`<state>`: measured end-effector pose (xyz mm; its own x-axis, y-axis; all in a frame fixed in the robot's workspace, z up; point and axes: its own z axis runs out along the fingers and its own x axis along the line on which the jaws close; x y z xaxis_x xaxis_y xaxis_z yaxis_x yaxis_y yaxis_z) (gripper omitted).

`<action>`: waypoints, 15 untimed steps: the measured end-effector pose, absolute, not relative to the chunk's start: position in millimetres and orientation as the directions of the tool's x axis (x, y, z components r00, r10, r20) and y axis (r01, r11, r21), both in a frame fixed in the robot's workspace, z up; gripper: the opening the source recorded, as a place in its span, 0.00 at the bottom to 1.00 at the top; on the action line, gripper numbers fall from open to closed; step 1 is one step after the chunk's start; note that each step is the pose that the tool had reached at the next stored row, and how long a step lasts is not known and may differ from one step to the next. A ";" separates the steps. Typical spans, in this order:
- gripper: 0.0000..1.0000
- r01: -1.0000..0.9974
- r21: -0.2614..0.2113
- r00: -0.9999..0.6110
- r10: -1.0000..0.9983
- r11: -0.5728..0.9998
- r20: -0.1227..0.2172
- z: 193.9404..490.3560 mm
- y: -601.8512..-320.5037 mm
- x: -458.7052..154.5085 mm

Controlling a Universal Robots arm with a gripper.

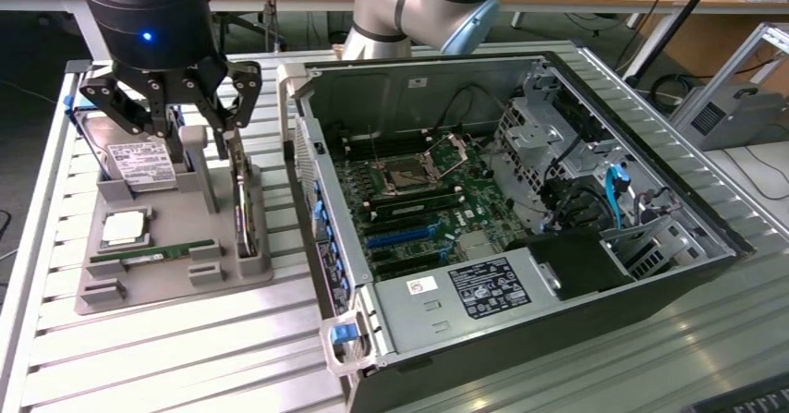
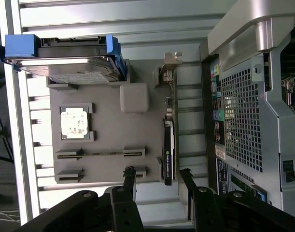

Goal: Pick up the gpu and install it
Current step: 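Pick up the gpu and move the gpu toward the slot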

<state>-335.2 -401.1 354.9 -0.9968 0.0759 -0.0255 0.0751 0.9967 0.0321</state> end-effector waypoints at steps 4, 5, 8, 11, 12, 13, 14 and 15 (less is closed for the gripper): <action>0.48 0.075 0.032 -0.997 0.076 0.997 -0.025 354.0 -401.2 -335.3; 0.48 0.075 0.032 -0.997 0.076 0.997 -0.025 353.8 -401.2 -335.2; 0.48 0.075 0.032 -0.997 0.076 0.997 -0.025 353.3 -401.3 -335.2; 0.48 0.075 0.032 -0.997 0.076 0.997 -0.026 352.8 -401.3 -335.2; 0.48 0.075 0.031 -0.997 0.076 0.997 -0.026 352.6 -401.4 -335.2; 0.48 0.075 0.031 -0.997 0.076 0.997 -0.026 352.4 -401.4 -335.3; 0.48 0.075 0.031 -0.997 0.076 0.997 -0.026 352.2 -401.4 -335.2; 0.48 0.075 0.031 -0.997 0.076 0.997 -0.026 352.0 -401.4 -335.2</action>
